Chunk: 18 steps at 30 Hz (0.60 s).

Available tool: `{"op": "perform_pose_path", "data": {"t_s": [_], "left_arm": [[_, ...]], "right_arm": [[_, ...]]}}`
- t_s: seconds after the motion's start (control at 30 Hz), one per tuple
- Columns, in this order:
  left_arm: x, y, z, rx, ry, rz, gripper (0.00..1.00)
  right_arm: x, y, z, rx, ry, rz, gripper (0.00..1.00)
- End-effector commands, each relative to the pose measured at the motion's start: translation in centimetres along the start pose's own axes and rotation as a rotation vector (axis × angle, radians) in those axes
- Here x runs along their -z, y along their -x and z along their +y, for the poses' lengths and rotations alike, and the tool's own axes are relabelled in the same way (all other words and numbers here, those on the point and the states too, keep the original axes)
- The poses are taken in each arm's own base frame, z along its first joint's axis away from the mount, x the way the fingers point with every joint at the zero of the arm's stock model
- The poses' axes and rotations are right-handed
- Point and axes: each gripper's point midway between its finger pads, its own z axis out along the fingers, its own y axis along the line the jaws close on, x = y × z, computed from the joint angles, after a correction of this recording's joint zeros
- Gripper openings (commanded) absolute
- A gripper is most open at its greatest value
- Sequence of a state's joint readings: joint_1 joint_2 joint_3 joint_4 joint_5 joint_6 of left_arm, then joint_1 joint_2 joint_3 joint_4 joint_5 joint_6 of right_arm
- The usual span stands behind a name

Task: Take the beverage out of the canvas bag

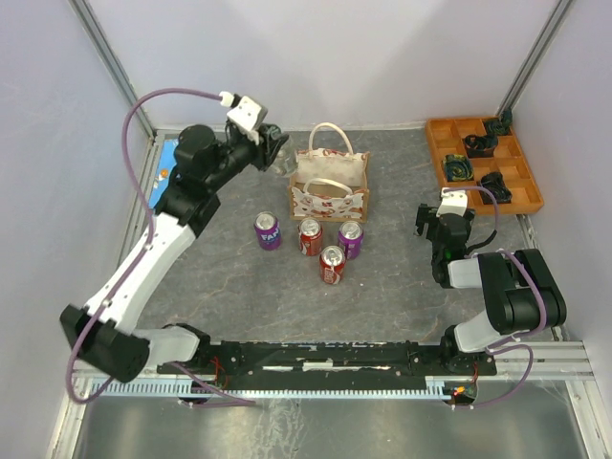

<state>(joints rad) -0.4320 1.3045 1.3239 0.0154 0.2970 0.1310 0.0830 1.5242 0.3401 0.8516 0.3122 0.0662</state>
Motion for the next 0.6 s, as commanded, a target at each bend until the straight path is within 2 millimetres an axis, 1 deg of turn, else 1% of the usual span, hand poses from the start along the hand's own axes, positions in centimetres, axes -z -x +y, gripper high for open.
{"op": "perform_pose_path", "data": {"t_s": [0.0,0.17,0.23,0.3,0.33,0.4,0.5,0.57], "left_arm": [[4.5,4.6,-1.0,-0.061,0.058,-0.121,0.03],[6.7,1.2,-4.0,0.004,0.030,-0.041,0.03],[7.3,-0.8,-5.6,0.029,0.005,-0.010,0.03],[7.8,-2.5,-6.6,0.059,-0.006,0.012,0.03],[8.0,-3.0,-7.1,0.072,-0.013,0.013,0.03],[8.7,-4.3,-7.5,0.096,-0.006,0.006,0.03],[9.6,-5.7,-7.4,0.125,0.028,-0.033,0.03],[9.9,-6.8,-7.6,0.136,0.034,-0.037,0.03]], "right_arm": [[-0.3,1.9,-0.1,-0.026,-0.009,-0.057,0.99],[-0.3,2.0,-0.1,-0.027,-0.010,-0.058,0.99],[-0.3,2.0,-0.1,-0.027,-0.009,-0.059,0.99],[-0.3,2.0,-0.1,-0.027,-0.009,-0.059,0.99],[-0.3,2.0,-0.1,-0.026,-0.008,-0.058,0.99],[-0.3,1.9,-0.1,-0.026,-0.008,-0.057,0.99],[-0.3,2.0,-0.1,-0.027,-0.010,-0.058,0.99],[-0.3,1.9,-0.1,-0.026,-0.009,-0.057,0.99]]}}
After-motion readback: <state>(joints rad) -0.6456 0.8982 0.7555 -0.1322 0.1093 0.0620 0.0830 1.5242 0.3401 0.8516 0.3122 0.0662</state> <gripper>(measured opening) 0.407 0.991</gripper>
